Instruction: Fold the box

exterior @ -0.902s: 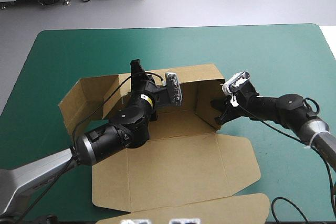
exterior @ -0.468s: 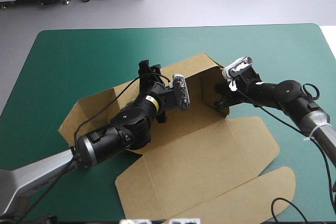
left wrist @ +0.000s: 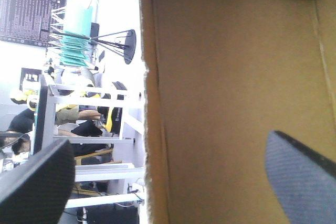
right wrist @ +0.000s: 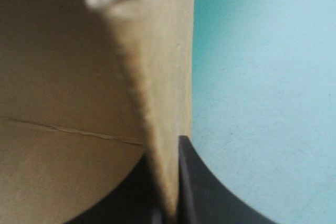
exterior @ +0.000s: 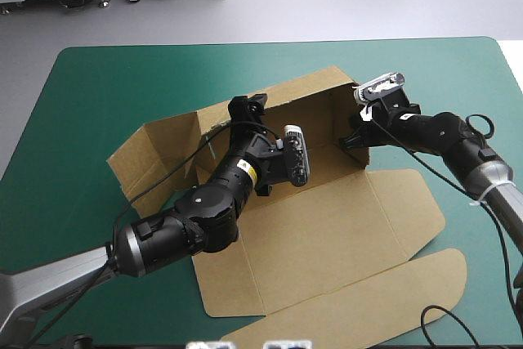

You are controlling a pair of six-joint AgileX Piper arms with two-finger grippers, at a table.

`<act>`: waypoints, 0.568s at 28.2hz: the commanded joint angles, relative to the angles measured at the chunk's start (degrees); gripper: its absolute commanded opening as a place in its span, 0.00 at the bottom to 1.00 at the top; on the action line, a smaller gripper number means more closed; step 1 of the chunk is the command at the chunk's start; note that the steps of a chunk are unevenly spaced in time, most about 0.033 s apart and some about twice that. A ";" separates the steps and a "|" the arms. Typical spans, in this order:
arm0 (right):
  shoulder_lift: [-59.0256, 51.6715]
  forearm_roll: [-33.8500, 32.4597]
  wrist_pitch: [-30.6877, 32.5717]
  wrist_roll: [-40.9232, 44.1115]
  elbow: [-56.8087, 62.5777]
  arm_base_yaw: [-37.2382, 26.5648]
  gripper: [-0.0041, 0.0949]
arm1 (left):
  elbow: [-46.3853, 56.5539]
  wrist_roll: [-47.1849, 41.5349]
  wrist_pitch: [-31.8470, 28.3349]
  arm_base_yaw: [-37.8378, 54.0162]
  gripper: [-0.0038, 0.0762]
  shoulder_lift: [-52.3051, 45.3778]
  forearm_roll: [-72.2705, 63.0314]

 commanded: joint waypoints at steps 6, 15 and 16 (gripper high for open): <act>-1.94 1.80 -2.05 0.94 -2.30 -0.10 0.02 | -1.93 -2.76 2.32 -0.68 0.53 -4.02 5.13; -1.94 1.80 -1.95 0.94 -2.30 -0.10 0.02 | -2.08 -2.51 5.35 -0.55 0.06 -7.34 4.43; -1.94 1.80 -1.87 0.94 -2.30 -0.10 0.02 | -2.46 -2.75 6.15 -0.55 0.06 -7.85 3.52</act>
